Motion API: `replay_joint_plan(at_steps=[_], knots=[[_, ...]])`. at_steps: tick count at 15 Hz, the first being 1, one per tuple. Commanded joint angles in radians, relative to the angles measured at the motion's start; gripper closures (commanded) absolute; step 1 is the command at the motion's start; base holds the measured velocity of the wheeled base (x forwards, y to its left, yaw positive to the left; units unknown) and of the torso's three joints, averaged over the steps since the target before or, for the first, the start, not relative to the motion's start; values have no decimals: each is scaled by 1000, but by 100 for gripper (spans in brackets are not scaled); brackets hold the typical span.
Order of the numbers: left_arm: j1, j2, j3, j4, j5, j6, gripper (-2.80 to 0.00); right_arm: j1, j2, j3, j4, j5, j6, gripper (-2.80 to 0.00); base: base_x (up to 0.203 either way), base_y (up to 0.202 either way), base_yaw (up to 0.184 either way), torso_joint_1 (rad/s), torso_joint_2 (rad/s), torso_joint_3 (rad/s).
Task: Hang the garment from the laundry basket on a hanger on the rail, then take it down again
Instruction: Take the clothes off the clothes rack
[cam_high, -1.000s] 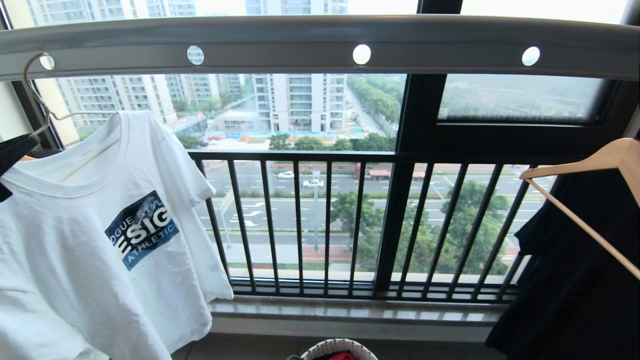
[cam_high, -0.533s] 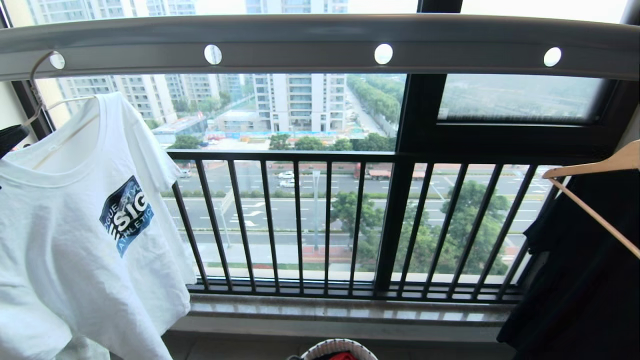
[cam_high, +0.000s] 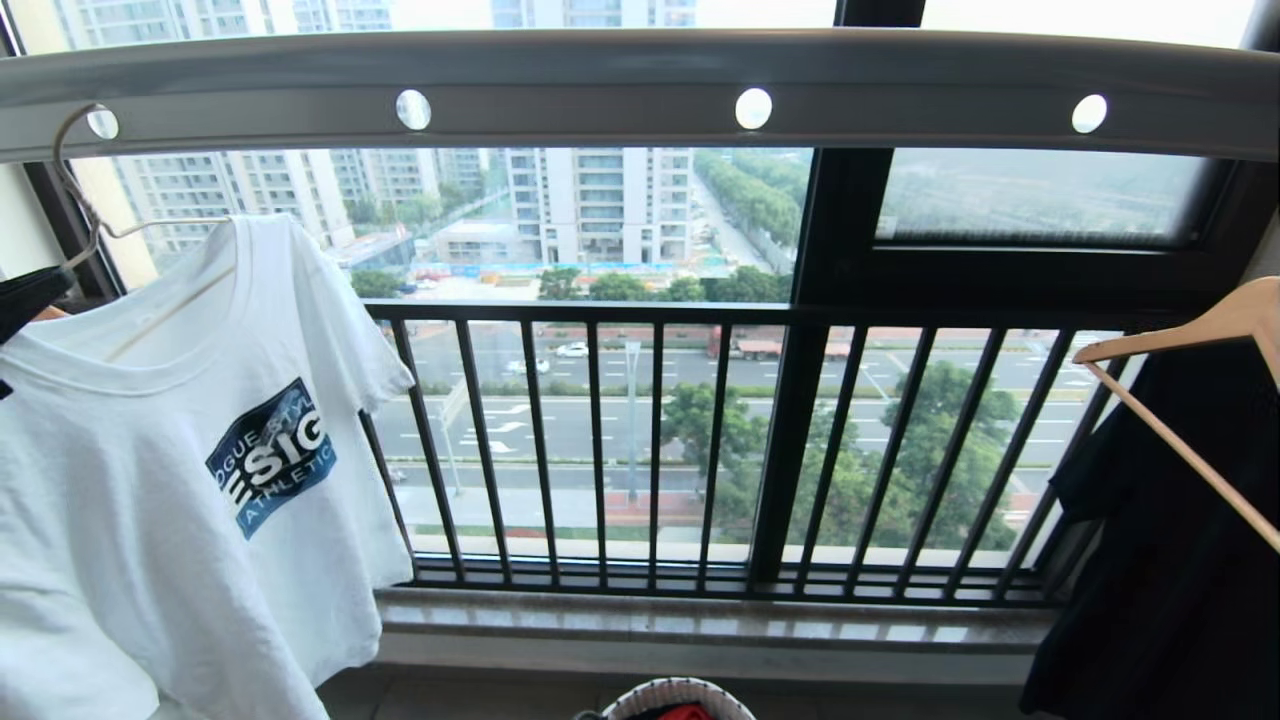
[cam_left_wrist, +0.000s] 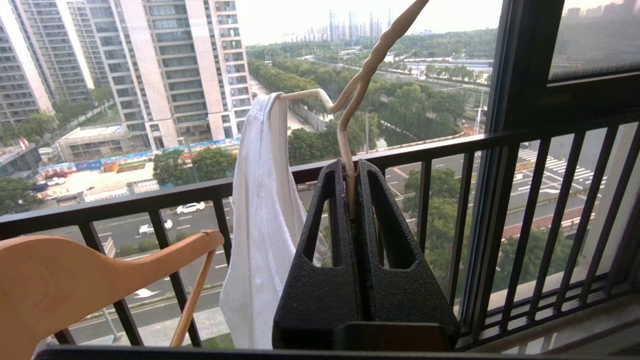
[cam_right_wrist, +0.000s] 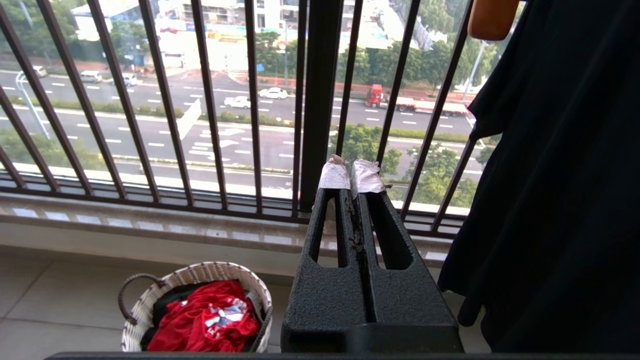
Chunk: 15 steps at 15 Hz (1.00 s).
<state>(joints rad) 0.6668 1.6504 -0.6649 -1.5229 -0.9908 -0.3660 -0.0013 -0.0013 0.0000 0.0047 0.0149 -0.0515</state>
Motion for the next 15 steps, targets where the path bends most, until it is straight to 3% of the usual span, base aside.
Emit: replay_joint_plan(at_steps=[1, 4, 15], knots=[[0, 20, 5, -7, -28, -1, 0, 0, 1, 0, 0, 0, 1, 0, 0, 0, 0, 0, 0, 0], [0, 16, 16, -7, -54, -1, 0, 0, 1, 0, 0, 0, -1, 0, 0, 0, 0, 0, 0, 0], [36, 2, 4, -7, -54, -2, 0, 0, 1, 0, 0, 0, -1, 0, 0, 0, 0, 0, 0, 0]])
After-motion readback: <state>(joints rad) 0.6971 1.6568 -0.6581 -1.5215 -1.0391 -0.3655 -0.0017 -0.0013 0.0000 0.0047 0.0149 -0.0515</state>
